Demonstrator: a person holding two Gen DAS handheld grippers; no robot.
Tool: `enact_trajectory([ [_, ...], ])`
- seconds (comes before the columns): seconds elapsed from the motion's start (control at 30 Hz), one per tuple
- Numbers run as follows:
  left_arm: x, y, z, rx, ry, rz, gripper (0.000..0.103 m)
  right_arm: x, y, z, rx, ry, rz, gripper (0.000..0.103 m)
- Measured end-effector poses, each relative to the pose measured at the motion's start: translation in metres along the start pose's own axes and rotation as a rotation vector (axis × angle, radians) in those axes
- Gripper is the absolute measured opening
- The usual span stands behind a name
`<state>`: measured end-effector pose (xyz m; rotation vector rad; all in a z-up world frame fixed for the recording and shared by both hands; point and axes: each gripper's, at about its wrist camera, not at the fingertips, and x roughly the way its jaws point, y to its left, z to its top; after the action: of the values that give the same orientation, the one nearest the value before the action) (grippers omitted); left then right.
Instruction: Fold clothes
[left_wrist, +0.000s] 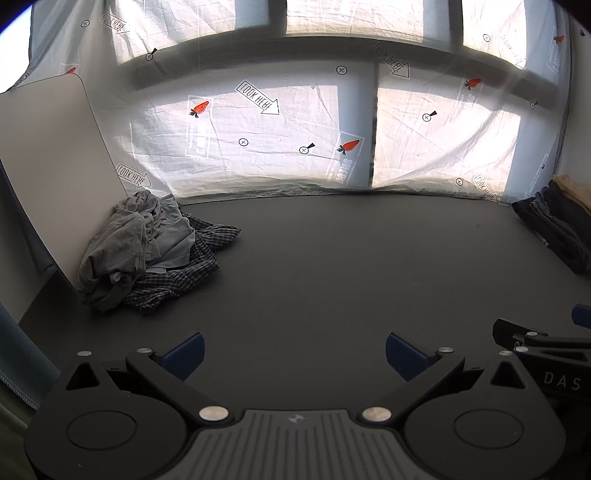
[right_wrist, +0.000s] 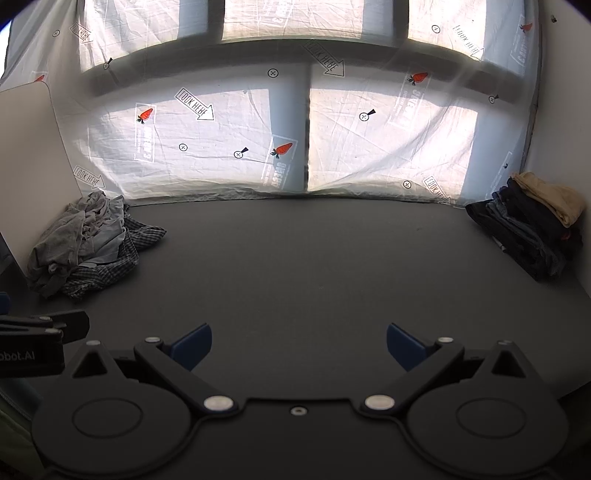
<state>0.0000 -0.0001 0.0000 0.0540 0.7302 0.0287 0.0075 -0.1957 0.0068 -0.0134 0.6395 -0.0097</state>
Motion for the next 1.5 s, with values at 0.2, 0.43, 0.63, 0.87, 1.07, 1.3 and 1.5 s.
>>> enact_trajectory([
  [0.2, 0.0, -0.001, 0.0, 0.004, -0.001, 0.004, 0.103, 0.002, -0.003, 0.003, 0.007, 0.009, 0.007, 0.102],
  [0.43, 0.001, -0.006, 0.003, 0.007, 0.003, 0.007, 0.103, 0.0, 0.0, 0.003, 0.003, 0.004, 0.004, 0.102],
  [0.63, -0.006, -0.007, 0.004, 0.006, -0.003, 0.003, 0.103, 0.0, 0.0, 0.0, 0.006, 0.0, 0.005, 0.102],
  [0.87, -0.006, -0.01, 0.003, 0.013, -0.001, -0.001, 0.103, -0.002, 0.001, 0.003, 0.006, 0.002, 0.007, 0.102],
  [1.07, -0.006, -0.01, 0.0, 0.011, -0.001, -0.001, 0.103, -0.004, 0.0, 0.0, 0.006, -0.003, 0.004, 0.102],
  [1.3, -0.008, -0.008, -0.004, 0.01, -0.006, 0.002, 0.103, -0.006, 0.001, 0.003, 0.005, -0.003, 0.008, 0.102],
  [1.5, -0.008, -0.007, -0.003, 0.007, -0.007, 0.001, 0.103, -0.006, 0.001, 0.003, 0.004, -0.006, 0.007, 0.102],
])
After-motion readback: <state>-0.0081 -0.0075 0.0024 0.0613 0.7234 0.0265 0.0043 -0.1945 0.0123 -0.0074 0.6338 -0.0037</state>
